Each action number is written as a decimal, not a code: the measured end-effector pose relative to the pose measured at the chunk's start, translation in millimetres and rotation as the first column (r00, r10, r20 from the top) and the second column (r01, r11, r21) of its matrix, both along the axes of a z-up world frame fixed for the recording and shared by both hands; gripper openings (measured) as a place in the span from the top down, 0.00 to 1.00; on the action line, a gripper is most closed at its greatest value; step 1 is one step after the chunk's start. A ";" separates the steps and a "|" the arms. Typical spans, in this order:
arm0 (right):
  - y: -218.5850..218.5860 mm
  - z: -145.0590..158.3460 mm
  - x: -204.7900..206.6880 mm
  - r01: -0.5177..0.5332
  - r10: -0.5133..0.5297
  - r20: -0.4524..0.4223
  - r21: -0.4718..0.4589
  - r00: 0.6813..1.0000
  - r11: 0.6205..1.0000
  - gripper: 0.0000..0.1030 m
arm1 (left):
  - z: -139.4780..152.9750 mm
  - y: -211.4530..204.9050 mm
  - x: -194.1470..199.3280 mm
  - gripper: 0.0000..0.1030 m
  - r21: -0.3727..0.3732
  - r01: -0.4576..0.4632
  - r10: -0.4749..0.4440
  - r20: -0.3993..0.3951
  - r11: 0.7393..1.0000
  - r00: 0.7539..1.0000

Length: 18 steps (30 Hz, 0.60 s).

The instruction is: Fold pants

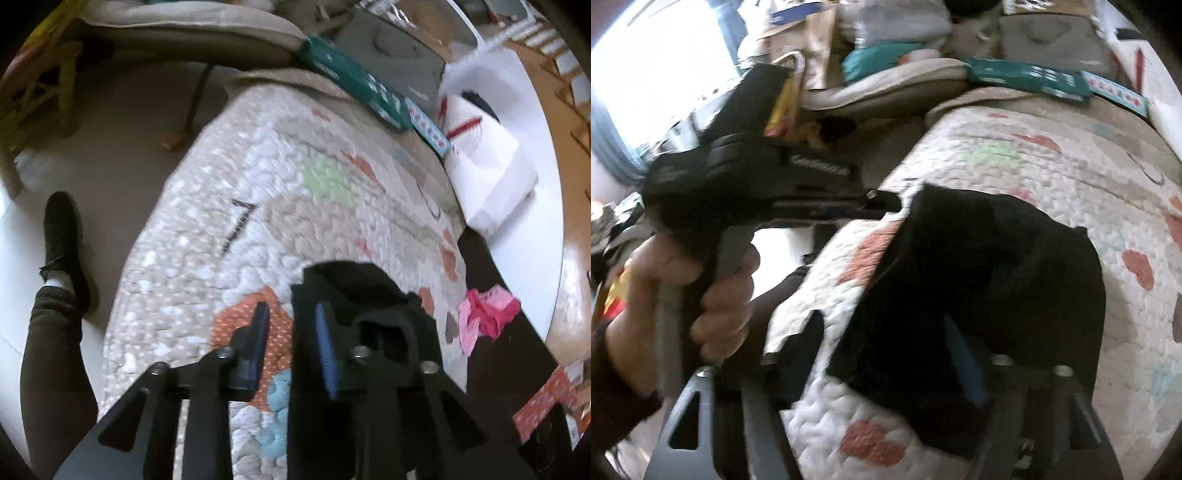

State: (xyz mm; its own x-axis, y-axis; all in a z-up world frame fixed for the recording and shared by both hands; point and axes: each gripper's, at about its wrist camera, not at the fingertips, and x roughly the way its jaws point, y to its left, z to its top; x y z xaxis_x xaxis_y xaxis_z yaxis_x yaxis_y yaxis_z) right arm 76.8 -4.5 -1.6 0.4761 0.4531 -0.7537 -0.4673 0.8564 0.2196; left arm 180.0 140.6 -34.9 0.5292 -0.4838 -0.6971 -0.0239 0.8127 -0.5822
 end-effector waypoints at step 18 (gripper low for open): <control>-139.0 3.1 -9.8 0.374 -0.363 -0.116 0.096 0.924 0.922 0.24 | -4.1 -116.5 -6.4 0.60 0.678 0.003 -0.028 0.026 0.735 0.999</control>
State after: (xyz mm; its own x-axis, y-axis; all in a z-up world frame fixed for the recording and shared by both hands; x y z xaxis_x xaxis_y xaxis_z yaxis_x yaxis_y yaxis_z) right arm 67.0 -143.5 1.5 0.5556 0.3445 -0.7567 -0.0956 0.9305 0.3535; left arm 173.5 24.1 -39.0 0.5544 0.1011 -0.8261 0.0010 0.9925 0.1221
